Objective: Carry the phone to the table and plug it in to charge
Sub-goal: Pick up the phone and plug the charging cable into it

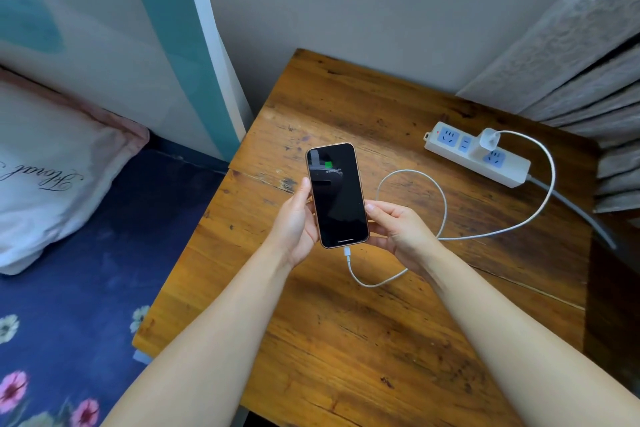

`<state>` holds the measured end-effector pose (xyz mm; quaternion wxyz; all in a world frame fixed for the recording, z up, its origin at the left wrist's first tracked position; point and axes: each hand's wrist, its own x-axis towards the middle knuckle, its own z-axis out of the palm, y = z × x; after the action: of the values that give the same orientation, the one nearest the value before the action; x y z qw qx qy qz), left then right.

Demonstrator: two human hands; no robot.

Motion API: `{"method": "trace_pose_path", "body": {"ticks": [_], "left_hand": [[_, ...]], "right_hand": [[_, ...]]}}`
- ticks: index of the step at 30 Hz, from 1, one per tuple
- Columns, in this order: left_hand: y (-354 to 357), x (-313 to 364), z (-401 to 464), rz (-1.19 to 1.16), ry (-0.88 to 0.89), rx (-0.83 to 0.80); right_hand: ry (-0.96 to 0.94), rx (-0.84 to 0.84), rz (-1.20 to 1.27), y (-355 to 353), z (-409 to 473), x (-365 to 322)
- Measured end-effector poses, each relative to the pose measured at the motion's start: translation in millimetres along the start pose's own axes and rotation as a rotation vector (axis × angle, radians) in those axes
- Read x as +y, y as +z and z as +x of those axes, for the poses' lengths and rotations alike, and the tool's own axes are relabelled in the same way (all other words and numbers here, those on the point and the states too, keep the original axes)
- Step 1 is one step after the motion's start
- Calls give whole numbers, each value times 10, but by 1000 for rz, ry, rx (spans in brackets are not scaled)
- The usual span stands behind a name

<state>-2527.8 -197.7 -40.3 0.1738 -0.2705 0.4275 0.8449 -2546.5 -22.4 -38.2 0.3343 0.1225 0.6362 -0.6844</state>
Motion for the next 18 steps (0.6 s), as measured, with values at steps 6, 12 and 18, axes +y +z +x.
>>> {"method": "trace_pose_path", "body": {"ticks": [6, 12, 18], "left_hand": [[-52, 28, 37, -8, -14, -10], [-105, 46, 72, -18, -28, 2], [-397, 253, 217, -9, -18, 151]], "right_hand": [[13, -22, 14, 42, 32, -16], [4, -24, 37, 84, 92, 1], [-5, 35, 42, 400, 365, 29]]}}
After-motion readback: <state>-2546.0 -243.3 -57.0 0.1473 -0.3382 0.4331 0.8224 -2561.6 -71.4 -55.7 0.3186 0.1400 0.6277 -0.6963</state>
